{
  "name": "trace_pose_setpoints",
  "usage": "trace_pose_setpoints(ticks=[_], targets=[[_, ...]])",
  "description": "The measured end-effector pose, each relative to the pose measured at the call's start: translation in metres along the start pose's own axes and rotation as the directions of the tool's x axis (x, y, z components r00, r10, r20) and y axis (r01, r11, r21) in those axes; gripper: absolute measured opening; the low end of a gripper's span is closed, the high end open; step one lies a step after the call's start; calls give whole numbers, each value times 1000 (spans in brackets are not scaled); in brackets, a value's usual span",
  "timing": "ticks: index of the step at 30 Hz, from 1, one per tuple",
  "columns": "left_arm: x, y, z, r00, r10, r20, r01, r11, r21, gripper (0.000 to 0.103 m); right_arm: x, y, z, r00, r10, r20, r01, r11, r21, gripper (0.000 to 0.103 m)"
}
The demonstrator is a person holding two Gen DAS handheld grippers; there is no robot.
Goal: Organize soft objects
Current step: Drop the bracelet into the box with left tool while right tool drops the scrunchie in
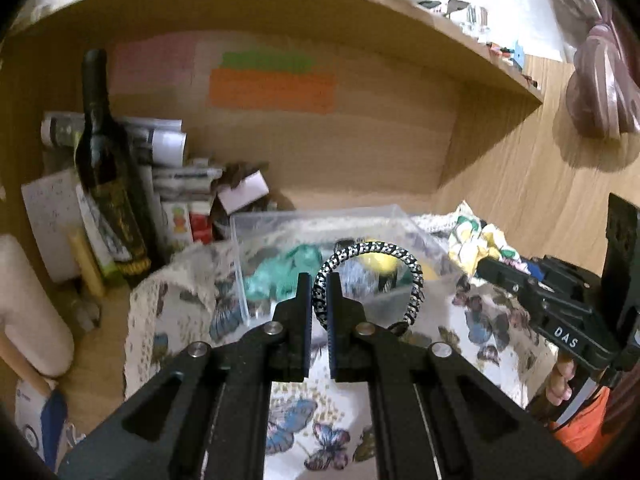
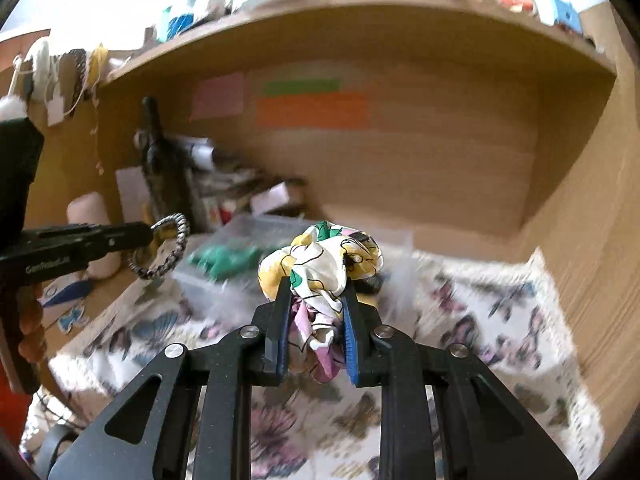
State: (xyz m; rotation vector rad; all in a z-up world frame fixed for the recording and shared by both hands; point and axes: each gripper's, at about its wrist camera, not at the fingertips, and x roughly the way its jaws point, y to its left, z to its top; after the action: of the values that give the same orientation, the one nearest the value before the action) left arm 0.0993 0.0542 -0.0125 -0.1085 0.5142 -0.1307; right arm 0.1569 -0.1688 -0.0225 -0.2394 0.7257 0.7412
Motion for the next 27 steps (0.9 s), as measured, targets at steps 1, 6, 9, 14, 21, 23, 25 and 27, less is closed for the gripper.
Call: trace_pose_setpoints(ticks=[1,6,9,14,21,23,25,27], targets=[[0,-2,3,1000,3,5,-3,1000,6,5,0,-3,4,1000,-1,10,1,1000,3,19],[7,-6,25,999,30,45,-30,1000,0,5,9,-16,24,999,-19,36,19,1000,8,19],[19,-3,33,998,42,37,-41,999,-21,5,18,-22,35,998,-45,35,45,999,-7,20],[51,4,36,999,45,-13,-46,997,-59,5,50,-34,42,998,-66,-26,65,998,-15,20],[106,10,22,989,42,-145,-53,995,-79,5,100,-42,24,985,-42,-166,42,999,-1,20],[114,12,19,986,38,-165,-52,995,-86,5,110,-42,17,979,-44,-199,44,999,-6,20],[121,13,16,982,26,-185,-43,995,-89,5,118,-44,13,973,-33,-229,32,999,-7,20],[124,11,14,982,31,-188,-47,995,-83,6,122,-43,9,970,-38,-240,36,999,-12,24]])
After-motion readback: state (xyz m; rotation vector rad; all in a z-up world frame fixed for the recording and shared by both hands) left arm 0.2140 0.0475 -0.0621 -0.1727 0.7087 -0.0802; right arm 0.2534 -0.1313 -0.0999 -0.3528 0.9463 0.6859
